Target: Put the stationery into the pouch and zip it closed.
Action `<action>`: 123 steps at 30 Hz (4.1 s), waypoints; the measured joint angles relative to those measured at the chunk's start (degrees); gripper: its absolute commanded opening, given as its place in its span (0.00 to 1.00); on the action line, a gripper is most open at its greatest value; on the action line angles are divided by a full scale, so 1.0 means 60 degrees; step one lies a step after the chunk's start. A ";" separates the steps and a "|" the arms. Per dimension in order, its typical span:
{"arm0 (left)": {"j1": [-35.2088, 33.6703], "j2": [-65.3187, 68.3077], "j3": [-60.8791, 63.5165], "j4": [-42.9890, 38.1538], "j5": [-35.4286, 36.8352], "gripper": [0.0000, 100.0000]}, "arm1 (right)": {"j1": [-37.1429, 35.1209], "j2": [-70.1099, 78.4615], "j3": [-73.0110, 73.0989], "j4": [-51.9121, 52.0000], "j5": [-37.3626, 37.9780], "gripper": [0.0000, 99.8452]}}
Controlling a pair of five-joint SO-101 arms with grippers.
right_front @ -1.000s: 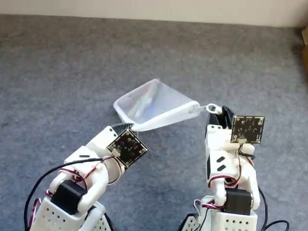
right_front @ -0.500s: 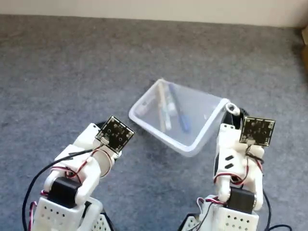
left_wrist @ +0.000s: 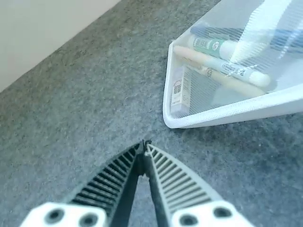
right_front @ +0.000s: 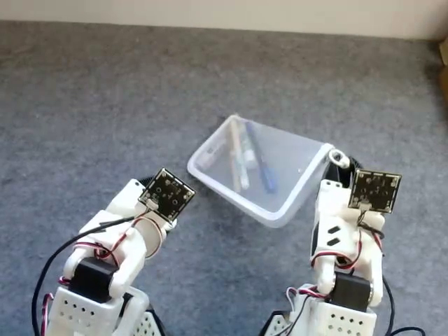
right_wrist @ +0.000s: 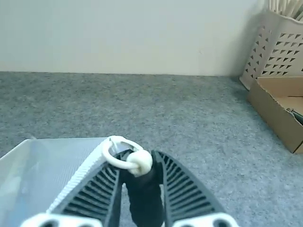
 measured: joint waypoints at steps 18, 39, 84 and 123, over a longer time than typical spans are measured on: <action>-0.0015 0.0000 0.0000 0.0000 0.0073 0.13 | -0.0894 -0.0088 -0.0029 0.1817 -0.0029 0.23; -0.0029 -0.0103 -0.1319 0.2623 0.1758 0.21 | -0.4205 -0.0103 -0.2974 0.7414 -0.0029 0.23; -0.4952 -0.0029 0.2637 0.0762 0.1641 0.01 | -0.2227 -0.0366 0.1582 0.5011 -0.0015 0.02; -0.4952 -0.0029 0.4366 -0.1656 0.1641 0.01 | 0.0923 -0.1700 0.3106 0.5568 -0.0029 0.02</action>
